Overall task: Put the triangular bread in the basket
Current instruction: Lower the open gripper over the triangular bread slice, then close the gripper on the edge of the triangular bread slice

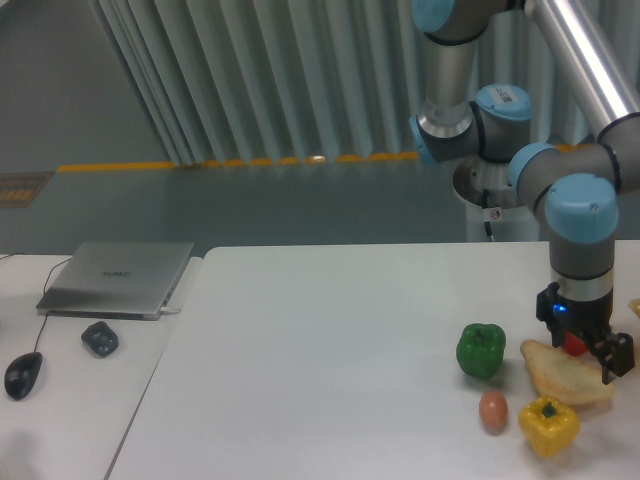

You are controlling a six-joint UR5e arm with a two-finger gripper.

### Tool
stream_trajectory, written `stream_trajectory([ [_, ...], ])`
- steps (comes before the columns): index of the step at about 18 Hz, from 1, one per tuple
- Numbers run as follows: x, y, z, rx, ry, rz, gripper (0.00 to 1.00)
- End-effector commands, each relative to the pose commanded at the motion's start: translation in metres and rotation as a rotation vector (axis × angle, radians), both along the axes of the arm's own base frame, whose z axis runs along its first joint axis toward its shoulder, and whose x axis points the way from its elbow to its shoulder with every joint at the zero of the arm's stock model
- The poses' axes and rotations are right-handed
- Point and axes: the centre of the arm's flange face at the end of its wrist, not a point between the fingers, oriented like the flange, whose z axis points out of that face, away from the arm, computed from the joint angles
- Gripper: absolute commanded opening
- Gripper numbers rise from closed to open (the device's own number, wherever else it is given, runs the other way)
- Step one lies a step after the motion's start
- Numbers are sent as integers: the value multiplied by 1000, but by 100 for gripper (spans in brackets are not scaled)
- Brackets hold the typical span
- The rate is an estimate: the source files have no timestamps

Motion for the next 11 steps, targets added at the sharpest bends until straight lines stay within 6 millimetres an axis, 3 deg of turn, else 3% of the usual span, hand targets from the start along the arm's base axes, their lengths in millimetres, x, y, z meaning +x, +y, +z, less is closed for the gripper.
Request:
stream_trajectory([
  [11,-15,12,-5,-40,8,-191,100],
])
